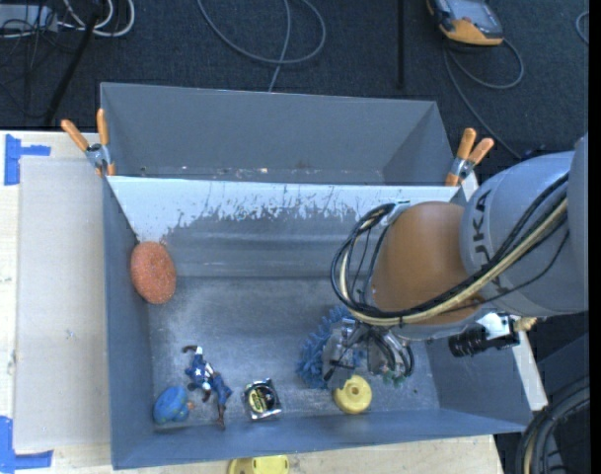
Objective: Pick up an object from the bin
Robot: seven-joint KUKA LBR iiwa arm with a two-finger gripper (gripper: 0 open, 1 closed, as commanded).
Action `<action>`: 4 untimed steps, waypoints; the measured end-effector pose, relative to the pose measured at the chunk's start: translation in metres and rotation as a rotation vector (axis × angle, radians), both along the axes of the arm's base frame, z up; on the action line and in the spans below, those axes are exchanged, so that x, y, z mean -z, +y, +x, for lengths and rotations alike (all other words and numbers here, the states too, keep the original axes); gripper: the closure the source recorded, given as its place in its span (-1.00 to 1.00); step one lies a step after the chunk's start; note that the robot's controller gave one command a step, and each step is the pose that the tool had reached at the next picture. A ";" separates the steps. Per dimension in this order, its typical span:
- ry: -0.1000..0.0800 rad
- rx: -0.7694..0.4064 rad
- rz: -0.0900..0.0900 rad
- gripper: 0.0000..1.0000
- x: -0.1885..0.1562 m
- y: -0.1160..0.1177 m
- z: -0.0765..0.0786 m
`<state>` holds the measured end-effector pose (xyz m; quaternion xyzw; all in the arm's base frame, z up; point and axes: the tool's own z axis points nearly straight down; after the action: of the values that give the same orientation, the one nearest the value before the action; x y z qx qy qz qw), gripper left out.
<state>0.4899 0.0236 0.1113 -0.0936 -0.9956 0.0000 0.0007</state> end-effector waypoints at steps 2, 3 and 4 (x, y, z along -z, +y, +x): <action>0.003 -0.333 0.001 1.00 0.022 -0.002 0.019; 0.002 -0.332 0.001 1.00 0.022 -0.002 0.019; 0.003 -0.434 0.000 -1.00 0.012 0.008 0.022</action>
Offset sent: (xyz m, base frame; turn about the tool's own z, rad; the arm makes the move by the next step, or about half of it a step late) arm 0.0192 -0.0033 -0.0209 -0.3328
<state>0.5115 0.0313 0.0989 0.1231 -0.9924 0.0004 0.0019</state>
